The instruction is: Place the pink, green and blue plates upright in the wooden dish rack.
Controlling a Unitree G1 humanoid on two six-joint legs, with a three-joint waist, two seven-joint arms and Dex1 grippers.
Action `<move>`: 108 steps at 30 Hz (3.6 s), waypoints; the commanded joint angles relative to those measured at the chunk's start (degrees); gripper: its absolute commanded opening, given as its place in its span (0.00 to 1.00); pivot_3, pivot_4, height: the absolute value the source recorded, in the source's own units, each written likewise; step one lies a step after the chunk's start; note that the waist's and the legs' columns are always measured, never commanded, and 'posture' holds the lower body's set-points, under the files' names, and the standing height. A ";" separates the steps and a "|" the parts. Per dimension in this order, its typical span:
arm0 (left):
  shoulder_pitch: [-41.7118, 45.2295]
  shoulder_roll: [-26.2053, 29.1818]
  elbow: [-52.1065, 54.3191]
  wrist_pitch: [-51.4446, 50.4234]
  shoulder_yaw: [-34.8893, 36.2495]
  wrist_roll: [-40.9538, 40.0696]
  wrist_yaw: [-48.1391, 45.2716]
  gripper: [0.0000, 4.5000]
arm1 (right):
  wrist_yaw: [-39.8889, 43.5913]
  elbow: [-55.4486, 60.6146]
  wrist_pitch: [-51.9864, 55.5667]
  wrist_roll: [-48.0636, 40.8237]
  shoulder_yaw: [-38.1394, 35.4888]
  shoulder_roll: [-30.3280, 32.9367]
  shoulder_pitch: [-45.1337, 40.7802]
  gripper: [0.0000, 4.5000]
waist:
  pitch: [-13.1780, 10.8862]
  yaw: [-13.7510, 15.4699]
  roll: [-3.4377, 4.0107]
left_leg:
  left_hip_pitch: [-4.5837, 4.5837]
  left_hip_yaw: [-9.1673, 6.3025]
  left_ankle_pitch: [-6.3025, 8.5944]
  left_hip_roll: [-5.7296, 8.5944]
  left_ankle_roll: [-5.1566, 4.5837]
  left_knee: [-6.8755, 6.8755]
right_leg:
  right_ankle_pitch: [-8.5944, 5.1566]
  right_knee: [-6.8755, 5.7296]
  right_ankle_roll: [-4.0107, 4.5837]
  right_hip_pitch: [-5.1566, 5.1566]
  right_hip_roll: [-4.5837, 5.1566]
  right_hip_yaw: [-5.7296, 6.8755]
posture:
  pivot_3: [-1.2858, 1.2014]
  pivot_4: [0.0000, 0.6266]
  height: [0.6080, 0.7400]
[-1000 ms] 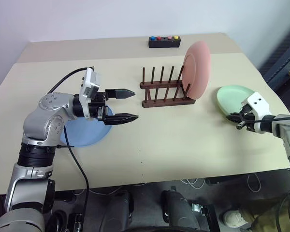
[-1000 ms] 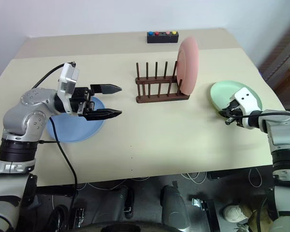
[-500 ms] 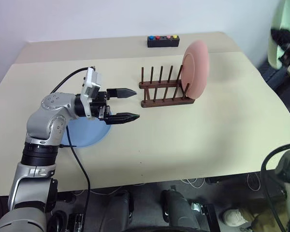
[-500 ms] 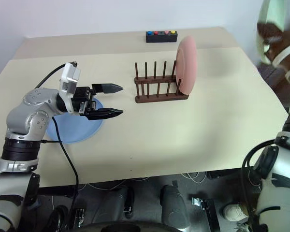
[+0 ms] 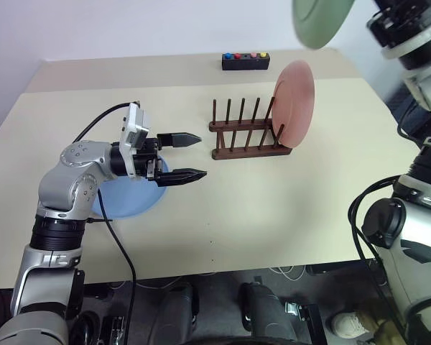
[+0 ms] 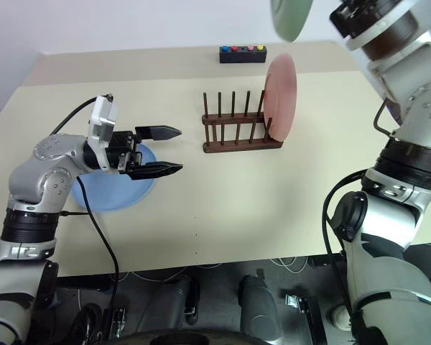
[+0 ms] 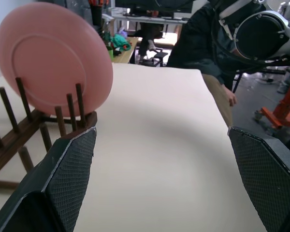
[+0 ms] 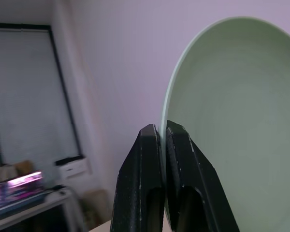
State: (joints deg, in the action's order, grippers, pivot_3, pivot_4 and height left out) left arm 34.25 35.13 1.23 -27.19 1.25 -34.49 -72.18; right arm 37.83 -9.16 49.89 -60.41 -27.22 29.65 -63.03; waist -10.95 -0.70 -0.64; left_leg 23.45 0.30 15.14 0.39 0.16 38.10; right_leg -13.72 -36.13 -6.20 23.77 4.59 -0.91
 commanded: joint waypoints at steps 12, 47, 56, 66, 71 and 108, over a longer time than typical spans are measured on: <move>-0.49 1.27 3.27 -0.59 1.73 -2.11 1.31 1.00 | 1.93 -3.74 -1.45 0.49 5.07 -6.41 5.89 0.01 | 0.00 -0.12 0.00 | 0.01 0.01 0.00 -0.03 0.00 -0.02 | 0.00 -0.02 0.00 0.06 -0.06 0.02 | 0.52 0.24 1.00; -1.48 1.75 3.84 -0.34 1.92 -1.91 1.36 1.00 | 4.93 -11.64 -7.92 11.50 7.94 -8.11 12.13 0.01 | 0.00 -0.22 0.00 | 0.01 0.03 0.00 -0.03 0.00 -0.03 | 0.00 -0.02 0.00 0.08 -0.07 0.01 | 0.52 0.24 1.00; -0.74 1.35 3.81 -0.58 1.72 -2.21 1.45 1.00 | 5.81 -11.04 -6.60 11.01 7.57 -7.93 12.32 0.50 | 0.00 -0.24 0.00 | 0.01 0.03 0.00 -0.03 0.00 -0.03 | 0.00 -0.02 0.00 0.08 -0.06 0.01 | 0.52 0.24 1.00; -0.42 1.26 3.46 -0.74 1.68 -2.32 1.27 1.00 | 5.62 -4.41 -6.09 10.00 7.77 -7.20 11.89 0.99 | 0.00 -0.23 0.01 | 0.01 0.03 0.00 -0.03 0.00 -0.03 | 0.00 -0.02 0.00 0.09 -0.06 0.01 | 0.52 0.24 1.00; -0.45 1.22 3.44 -0.75 1.78 -2.43 1.27 1.00 | 4.94 1.27 -5.28 7.77 6.74 -6.31 10.04 0.99 | -0.01 -0.24 0.01 | 0.01 0.03 0.00 -0.03 0.00 -0.04 | 0.00 -0.02 0.00 0.10 -0.06 0.01 | 0.52 0.24 1.00; -0.34 1.43 3.23 -0.77 2.34 -2.50 1.37 1.00 | 14.18 14.61 -16.89 17.69 14.55 0.31 18.15 0.99 | -0.01 0.01 -0.01 | 0.03 0.02 0.00 -0.03 0.00 -0.07 | 0.00 0.02 0.00 0.10 -0.06 0.02 | 0.52 0.24 1.00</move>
State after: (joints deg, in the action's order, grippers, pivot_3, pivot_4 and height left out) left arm 32.71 35.91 3.40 -28.32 1.60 -35.77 -70.81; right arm 49.60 1.61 35.73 -43.88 -13.01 28.38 -45.61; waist -10.95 -0.69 -0.65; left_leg 23.48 0.31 15.14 0.37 0.16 38.04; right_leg -13.72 -36.10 -6.21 23.86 4.54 -0.89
